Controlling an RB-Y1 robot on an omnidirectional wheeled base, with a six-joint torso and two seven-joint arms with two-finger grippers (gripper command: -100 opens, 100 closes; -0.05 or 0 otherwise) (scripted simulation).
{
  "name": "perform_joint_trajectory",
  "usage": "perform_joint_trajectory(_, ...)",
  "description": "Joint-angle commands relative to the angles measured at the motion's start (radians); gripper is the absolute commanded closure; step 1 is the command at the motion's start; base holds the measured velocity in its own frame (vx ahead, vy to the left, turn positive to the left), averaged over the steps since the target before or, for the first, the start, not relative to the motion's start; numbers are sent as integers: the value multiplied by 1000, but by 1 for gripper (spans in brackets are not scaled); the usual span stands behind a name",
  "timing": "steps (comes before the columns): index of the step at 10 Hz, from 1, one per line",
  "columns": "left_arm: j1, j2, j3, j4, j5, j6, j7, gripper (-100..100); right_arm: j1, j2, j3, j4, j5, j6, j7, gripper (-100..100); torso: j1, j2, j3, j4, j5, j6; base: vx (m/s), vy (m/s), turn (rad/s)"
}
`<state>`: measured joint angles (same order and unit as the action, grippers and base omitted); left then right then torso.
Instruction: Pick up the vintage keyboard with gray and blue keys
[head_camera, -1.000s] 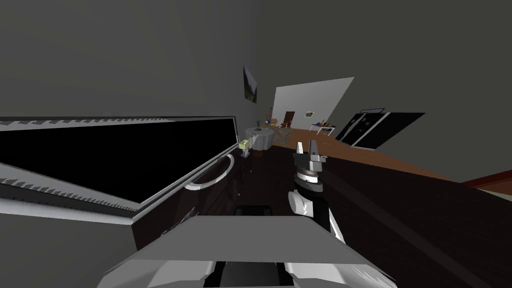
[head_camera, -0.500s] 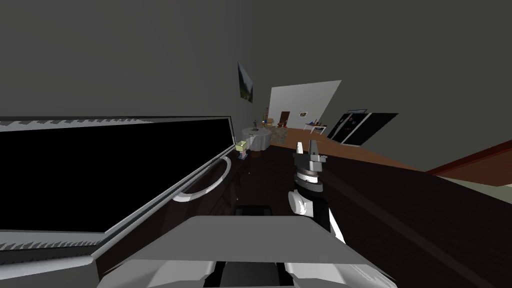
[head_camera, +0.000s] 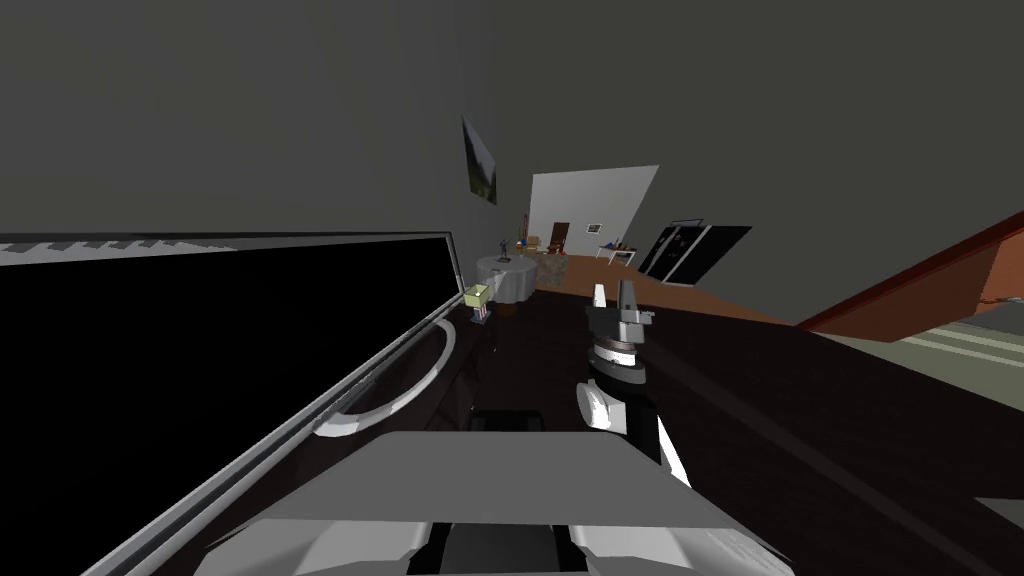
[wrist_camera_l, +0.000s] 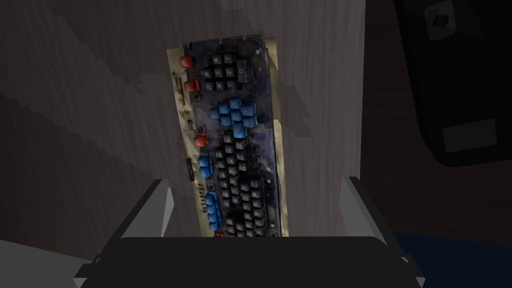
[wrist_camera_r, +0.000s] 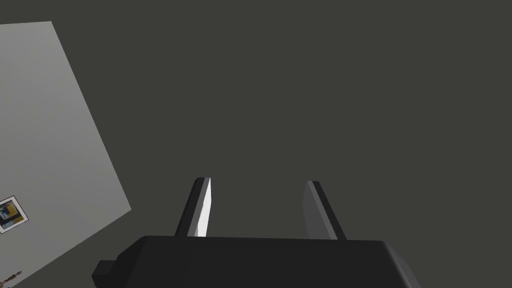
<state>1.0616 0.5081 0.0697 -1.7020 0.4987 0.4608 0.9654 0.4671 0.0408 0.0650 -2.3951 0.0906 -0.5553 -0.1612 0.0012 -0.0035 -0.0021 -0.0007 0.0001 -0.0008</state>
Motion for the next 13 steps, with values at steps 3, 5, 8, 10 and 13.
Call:
perform_joint_trajectory(3, 16, 30, -16, 46, 43, 61, 70, -100, 0, 0, 0, 0, 0, 0, 0, 0, 0, 0, 0, 0, 0, 0, 68, 48, -122)
perform_joint_trajectory(5, 20, 32, -20, 49, 50, 65, 74, -100, 0, 0, 0, 0, 0, 0, 0, 0, 1, 1, 0, 0, 0, 0, 42, 51, -69)
perform_joint_trajectory(8, -31, 28, -3, 100, 69, 90, 81, -100, 0, 0, 0, 0, 0, 0, 0, 0, -3, 7, 4, 2, -1, 0, -57, -18, -129)
perform_joint_trajectory(10, -65, 25, 8, 134, 81, 104, 84, -100, 0, 0, 0, 0, 0, 0, 0, 0, -6, 11, 7, 3, -1, 0, -104, -43, -123)
perform_joint_trajectory(13, -118, 20, 25, 185, 98, 125, 87, -100, 0, 0, 0, 0, 0, 0, 0, 0, -5, 11, 6, 2, -1, -1, -87, -33, -125)
